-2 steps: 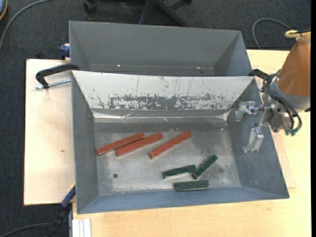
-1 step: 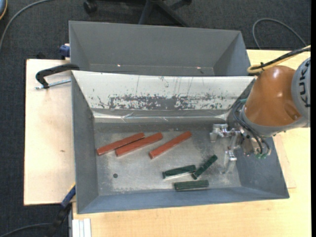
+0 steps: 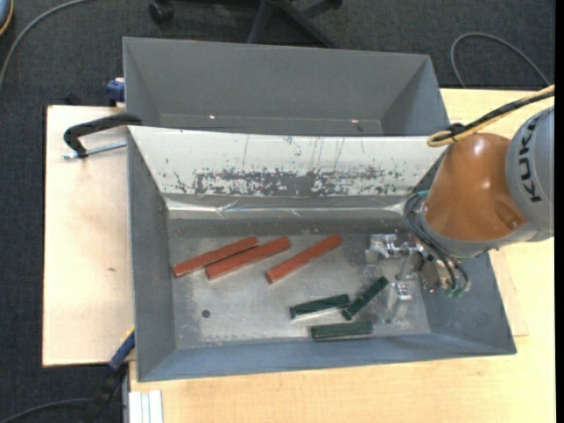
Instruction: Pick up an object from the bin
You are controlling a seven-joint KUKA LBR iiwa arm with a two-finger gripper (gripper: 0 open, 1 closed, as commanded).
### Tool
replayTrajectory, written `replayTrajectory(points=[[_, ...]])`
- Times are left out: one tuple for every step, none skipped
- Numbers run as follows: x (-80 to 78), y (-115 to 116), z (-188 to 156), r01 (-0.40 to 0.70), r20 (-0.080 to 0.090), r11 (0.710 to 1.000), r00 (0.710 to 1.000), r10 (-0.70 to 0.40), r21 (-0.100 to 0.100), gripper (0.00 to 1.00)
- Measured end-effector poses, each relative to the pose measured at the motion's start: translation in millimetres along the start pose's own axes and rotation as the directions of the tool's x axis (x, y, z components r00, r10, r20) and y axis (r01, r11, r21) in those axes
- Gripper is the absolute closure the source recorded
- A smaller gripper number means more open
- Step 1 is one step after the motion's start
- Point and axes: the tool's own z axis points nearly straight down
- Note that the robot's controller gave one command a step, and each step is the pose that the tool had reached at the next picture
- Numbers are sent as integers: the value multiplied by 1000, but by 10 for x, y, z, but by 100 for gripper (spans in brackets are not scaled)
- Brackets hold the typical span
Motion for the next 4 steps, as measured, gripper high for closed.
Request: replayTrajectory(points=[[-3, 645, -207, 125, 5, 992, 992, -125, 3, 0], [37, 838, 81, -1, 5, 1000, 1000, 1, 1, 0], [42, 954, 166, 70, 4, 998, 998, -70, 3, 100], [42, 954, 166, 70, 4, 998, 998, -70, 3, 100]])
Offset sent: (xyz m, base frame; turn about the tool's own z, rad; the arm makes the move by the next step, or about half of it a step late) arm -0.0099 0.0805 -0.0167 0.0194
